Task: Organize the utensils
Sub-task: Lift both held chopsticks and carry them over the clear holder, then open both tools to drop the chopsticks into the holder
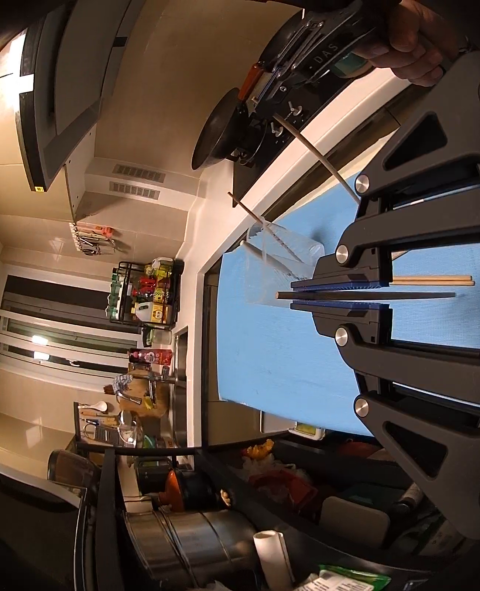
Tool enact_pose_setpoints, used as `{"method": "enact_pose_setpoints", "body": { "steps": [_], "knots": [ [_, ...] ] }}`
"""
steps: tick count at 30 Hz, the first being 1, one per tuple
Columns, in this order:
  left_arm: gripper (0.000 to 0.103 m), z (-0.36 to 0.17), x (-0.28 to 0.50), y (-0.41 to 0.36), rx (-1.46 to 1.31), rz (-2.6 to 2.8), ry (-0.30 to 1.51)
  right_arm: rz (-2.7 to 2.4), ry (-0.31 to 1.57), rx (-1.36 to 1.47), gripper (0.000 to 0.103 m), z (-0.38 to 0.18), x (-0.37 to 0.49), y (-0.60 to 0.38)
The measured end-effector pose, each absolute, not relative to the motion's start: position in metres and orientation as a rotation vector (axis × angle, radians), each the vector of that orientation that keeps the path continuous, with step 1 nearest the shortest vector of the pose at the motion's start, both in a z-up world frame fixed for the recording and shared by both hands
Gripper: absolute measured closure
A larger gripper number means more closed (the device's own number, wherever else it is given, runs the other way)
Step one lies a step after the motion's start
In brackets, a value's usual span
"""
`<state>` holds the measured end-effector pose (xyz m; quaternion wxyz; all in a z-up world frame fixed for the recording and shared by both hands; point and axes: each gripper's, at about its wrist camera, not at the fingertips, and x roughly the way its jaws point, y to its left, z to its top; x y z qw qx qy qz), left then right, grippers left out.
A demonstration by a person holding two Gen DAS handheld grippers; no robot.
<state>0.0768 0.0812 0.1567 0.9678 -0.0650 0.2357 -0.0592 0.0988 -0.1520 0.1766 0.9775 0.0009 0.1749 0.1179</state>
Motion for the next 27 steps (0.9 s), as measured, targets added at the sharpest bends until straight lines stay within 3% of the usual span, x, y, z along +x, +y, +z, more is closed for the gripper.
{"method": "enact_pose_setpoints", "body": {
  "steps": [18, 27],
  "knots": [
    [0.098, 0.249, 0.186, 0.080, -0.162, -0.150, 0.371, 0.283, 0.267, 0.001, 0.099, 0.277, 0.193, -0.141],
    [0.098, 0.268, 0.242, 0.062, -0.125, -0.139, 0.290, 0.254, 0.289, -0.004, 0.099, 0.252, 0.246, -0.140]
  ]
}}
